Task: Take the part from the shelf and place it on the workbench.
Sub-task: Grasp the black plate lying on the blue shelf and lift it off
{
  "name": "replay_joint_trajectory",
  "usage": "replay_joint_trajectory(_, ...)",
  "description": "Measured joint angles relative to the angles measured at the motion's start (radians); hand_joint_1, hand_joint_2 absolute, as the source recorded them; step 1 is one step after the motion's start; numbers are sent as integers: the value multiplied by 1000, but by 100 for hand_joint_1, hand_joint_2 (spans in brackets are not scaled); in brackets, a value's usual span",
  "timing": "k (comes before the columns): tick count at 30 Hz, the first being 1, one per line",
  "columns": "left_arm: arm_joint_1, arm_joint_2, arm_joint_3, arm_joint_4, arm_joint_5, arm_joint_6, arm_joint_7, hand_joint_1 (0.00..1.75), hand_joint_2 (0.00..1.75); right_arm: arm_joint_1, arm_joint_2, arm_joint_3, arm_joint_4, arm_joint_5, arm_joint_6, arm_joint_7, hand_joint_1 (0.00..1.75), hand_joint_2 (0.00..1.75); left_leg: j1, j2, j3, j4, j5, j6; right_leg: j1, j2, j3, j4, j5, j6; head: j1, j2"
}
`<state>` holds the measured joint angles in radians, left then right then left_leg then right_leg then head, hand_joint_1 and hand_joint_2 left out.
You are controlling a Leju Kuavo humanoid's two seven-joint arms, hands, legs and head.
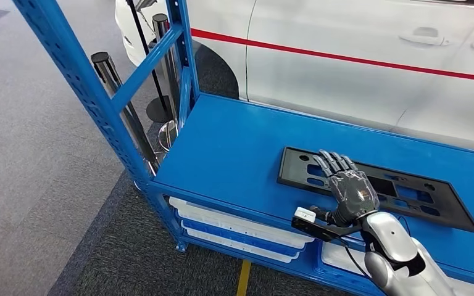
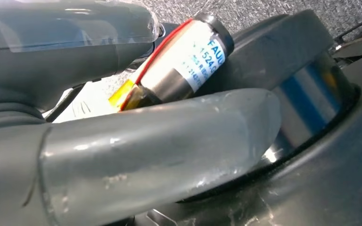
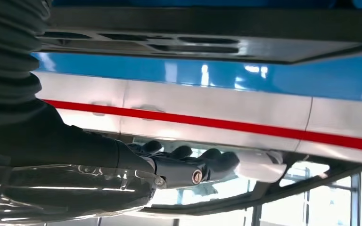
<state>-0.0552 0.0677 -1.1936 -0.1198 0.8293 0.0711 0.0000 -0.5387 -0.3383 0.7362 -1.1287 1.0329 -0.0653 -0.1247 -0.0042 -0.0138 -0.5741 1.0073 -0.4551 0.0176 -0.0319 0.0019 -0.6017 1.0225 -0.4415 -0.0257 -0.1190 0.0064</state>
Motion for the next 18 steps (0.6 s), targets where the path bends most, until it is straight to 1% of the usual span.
replay_joint_trajectory(1,0,0,0,0,0,-1,0,0,0,-12,6,12,16,1,4,-1,0,175,-1,0,0,0,0,2,0,0,1,-2,1,-4,0,0)
replay_joint_trajectory(3,0,0,0,0,2,-3,-1,0,0,-30,19,32,41,8,10,-2,0,175,-3,-2,0,0,1,6,-1,-1,4,-5,3,-6,0,0)
replay_joint_trajectory(5,0,0,0,0,13,-9,-6,0,0,-61,37,57,75,27,15,-1,0,175,-5,-2,0,1,1,11,-2,-1,5,-8,6,-3,0,0)
replay_joint_trajectory(7,1,0,0,1,28,-15,-12,0,0,-106,62,92,124,52,22,6,0,175,-6,-1,0,1,0,14,-3,-1,5,-11,9,3,0,0)
replay_joint_trajectory(9,1,0,0,2,37,-16,-18,0,0,-144,85,124,170,69,24,15,0,175,-7,-1,-1,2,1,16,-4,-1,6,-13,10,12,0,0)
replay_joint_trajectory(10,1,0,0,2,39,-16,-20,0,0,-159,94,137,189,74,24,17,0,175,-8,-2,-1,2,1,17,-5,-2,6,-14,10,21,0,0)
replay_joint_trajectory(12,2,0,0,3,43,-16,-23,0,0,-182,111,158,224,81,20,23,0,175,-9,-3,-2,3,1,17,-7,-3,7,-16,10,44,0,0)
replay_joint_trajectory(13,3,0,0,3,46,-16,-24,0,0,-190,117,167,239,86,15,31,0,175,-9,-3,-3,3,1,17,-8,-3,7,-17,10,53,0,0)
replay_joint_trajectory(14,3,0,0,3,50,-16,-26,0,0,-197,122,174,255,95,8,43,0,175,-9,-3,-3,3,1,17,-9,-3,7,-17,10,59,0,0)
replay_joint_trajectory(15,4,0,1,3,55,-16,-28,0,0,-203,127,179,272,107,0,60,0,175,-9,-3,-3,3,1,17,-9,-3,7,-18,10,62,0,0)
replay_joint_trajectory(18,5,0,2,6,69,-16,-35,0,0,-216,137,190,332,149,-28,116,0,175,-9,-3,-3,3,1,17,-9,-4,7,-17,9,65,0,0)
